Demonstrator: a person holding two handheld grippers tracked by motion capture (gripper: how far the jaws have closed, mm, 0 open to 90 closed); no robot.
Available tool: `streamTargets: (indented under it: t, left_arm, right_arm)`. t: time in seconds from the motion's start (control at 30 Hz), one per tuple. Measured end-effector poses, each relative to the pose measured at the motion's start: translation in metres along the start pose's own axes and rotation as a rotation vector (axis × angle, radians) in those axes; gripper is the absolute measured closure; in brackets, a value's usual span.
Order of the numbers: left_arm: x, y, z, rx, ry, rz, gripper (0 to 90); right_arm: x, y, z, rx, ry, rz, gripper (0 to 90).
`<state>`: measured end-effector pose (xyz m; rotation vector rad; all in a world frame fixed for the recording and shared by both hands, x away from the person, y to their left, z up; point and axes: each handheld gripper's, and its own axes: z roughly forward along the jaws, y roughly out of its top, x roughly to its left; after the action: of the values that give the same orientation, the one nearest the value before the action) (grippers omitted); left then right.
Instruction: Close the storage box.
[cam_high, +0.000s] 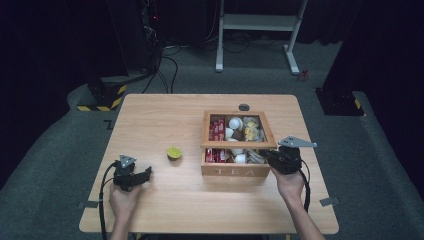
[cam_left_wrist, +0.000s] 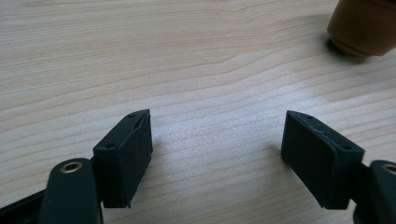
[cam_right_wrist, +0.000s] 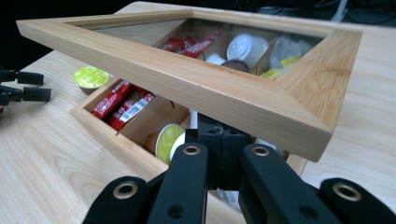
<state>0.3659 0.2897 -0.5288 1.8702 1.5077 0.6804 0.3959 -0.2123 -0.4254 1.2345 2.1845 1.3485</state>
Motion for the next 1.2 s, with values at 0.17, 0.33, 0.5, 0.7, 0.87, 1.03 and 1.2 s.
streamTargets:
  t: [0.17,0.33,0.5,0.7,0.87,1.03,1.2]
  left_arm:
    - [0.000,0.000,0.000,0.000,-0.007,0.002,24.7]
    - [-0.001,0.000,0.000,0.003,-0.011,0.005,24.6]
    - [0.000,0.000,0.000,0.003,-0.012,0.004,24.6]
    - [0.000,0.000,0.000,0.003,-0.013,0.004,24.6]
    - [0.000,0.000,0.000,0.001,-0.011,0.006,24.9]
    - [0.000,0.001,0.001,0.002,-0.012,0.002,24.9]
    - [0.000,0.001,0.001,0.002,-0.011,0.003,24.9]
  right_arm:
    - [-0.001,-0.009,0.002,0.014,0.009,0.019,90.0]
    - [-0.002,-0.017,0.002,0.014,0.018,0.039,89.9]
    - [-0.002,-0.025,0.006,0.023,0.020,0.035,90.0]
    - [0.000,-0.029,0.005,0.041,0.010,0.019,90.0]
    - [-0.001,-0.033,0.005,0.072,0.004,0.004,90.0]
    - [-0.001,-0.038,0.006,0.079,0.009,0.013,89.9]
    - [0.001,-0.040,0.005,0.075,0.010,0.007,89.9]
